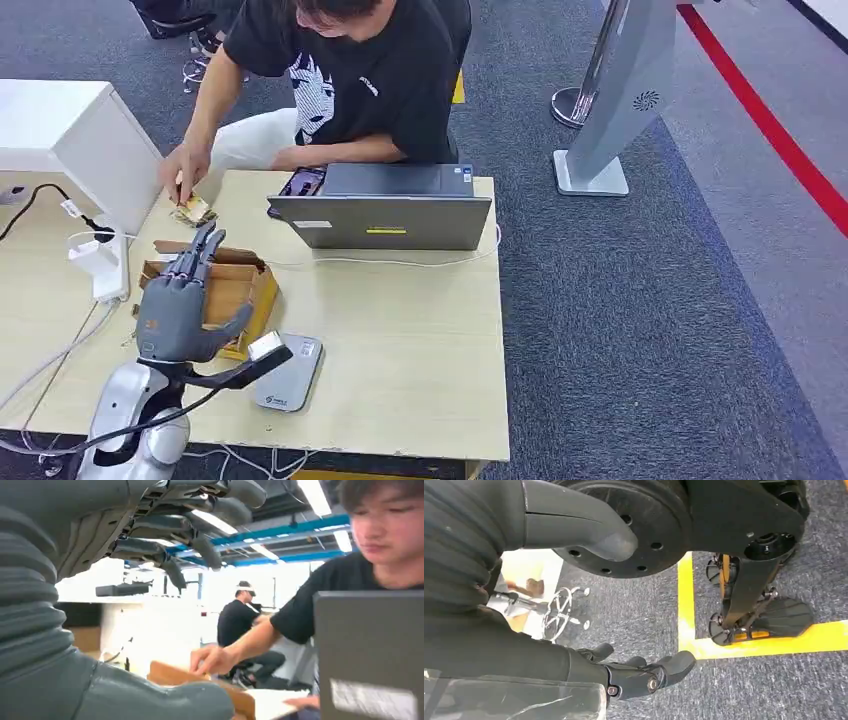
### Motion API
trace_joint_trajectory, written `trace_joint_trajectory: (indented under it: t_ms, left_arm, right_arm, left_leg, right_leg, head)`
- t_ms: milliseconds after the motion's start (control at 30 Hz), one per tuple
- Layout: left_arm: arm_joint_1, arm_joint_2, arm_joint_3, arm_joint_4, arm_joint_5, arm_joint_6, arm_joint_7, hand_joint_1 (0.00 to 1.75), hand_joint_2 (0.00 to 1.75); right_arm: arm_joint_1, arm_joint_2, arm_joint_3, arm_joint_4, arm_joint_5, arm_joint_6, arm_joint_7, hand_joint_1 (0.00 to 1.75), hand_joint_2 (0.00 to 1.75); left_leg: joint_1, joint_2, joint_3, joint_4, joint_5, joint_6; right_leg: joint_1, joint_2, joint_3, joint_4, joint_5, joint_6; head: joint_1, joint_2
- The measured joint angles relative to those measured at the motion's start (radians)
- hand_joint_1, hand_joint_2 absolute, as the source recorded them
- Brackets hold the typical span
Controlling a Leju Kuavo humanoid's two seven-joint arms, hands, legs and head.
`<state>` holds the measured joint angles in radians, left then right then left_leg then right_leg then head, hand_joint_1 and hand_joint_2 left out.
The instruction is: Pass the card to the sensor for recognition and then transmit it.
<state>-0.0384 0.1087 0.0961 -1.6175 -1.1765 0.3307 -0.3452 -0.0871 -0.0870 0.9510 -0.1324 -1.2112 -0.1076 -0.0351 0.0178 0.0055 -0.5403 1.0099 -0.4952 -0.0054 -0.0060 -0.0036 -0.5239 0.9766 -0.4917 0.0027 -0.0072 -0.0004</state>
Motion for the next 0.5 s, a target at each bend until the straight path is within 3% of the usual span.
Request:
trace_joint_trajectory:
  t_ms: [200,500]
  left_arm:
    - [0.069,0.037,-0.063,-0.018,0.000,-0.018,0.004,0.00,1.75]
    - [0.140,0.106,-0.100,-0.021,-0.050,-0.020,0.092,0.00,1.75]
  right_arm:
    - [0.000,0.000,0.001,0.002,-0.024,-0.003,-0.001,0.00,1.75]
    - [0.001,0.000,0.003,0.003,-0.052,-0.005,-0.010,0.00,1.75]
  left_leg:
    - [0.000,0.000,0.000,0.000,0.000,0.000]
    - [0.000,0.000,0.000,0.000,0.000,0.000]
  right_leg:
    - [0.000,0.000,0.000,0.000,0.000,0.000]
    - [0.000,0.000,0.000,0.000,0.000,0.000]
  head:
    - [0.000,0.000]
    - [0.000,0.000]
